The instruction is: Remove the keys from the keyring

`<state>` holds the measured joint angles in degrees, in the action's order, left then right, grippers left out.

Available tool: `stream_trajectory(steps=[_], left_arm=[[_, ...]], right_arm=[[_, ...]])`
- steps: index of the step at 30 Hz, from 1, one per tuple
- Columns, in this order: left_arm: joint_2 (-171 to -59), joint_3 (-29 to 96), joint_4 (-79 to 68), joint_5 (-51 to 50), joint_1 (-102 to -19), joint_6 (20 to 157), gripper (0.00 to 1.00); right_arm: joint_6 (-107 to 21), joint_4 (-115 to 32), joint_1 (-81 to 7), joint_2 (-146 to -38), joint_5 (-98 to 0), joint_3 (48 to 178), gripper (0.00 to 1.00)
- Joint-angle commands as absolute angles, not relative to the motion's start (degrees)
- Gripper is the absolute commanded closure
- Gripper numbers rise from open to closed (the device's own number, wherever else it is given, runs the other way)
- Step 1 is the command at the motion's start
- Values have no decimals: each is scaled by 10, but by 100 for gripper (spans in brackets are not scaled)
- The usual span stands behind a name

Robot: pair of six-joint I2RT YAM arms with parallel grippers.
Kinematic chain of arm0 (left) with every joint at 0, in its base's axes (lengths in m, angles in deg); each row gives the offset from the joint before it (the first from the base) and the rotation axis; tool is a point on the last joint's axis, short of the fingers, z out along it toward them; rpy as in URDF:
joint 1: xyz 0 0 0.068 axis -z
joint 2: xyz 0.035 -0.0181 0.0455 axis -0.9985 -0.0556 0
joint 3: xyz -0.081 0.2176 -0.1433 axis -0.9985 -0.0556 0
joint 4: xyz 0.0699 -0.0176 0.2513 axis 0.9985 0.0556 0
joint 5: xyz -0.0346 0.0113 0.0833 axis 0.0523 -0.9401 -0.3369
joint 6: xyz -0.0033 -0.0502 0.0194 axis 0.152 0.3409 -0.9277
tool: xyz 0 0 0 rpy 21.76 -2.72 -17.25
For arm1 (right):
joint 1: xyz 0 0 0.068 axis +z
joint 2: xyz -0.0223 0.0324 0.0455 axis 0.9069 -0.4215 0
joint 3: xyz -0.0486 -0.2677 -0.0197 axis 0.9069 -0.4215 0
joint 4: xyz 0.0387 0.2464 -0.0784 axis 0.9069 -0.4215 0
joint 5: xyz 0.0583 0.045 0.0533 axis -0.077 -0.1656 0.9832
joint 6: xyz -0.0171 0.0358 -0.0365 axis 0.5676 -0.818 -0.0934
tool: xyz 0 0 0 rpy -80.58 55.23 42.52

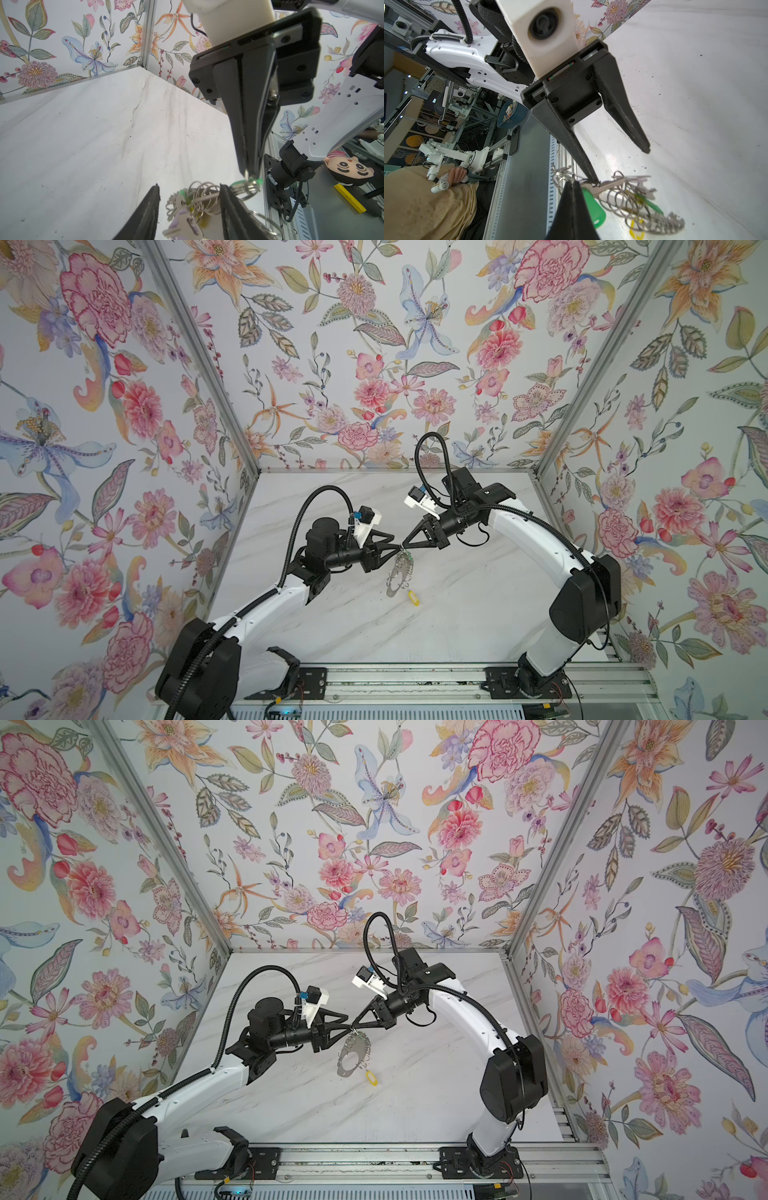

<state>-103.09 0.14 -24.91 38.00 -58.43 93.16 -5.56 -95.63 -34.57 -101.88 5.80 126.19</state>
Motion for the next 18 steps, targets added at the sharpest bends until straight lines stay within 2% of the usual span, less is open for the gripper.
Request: stream_trajectory(steps=[1,18], left_arm=[[-1007,-13,-283,403,-588,949,51],[-1007,-68,-392,400,-575,1015,56]], right_arm=[[-34,-960,-347,-1008,85,1269,100],[-33,-960,-348,-1011,95,1277,100]])
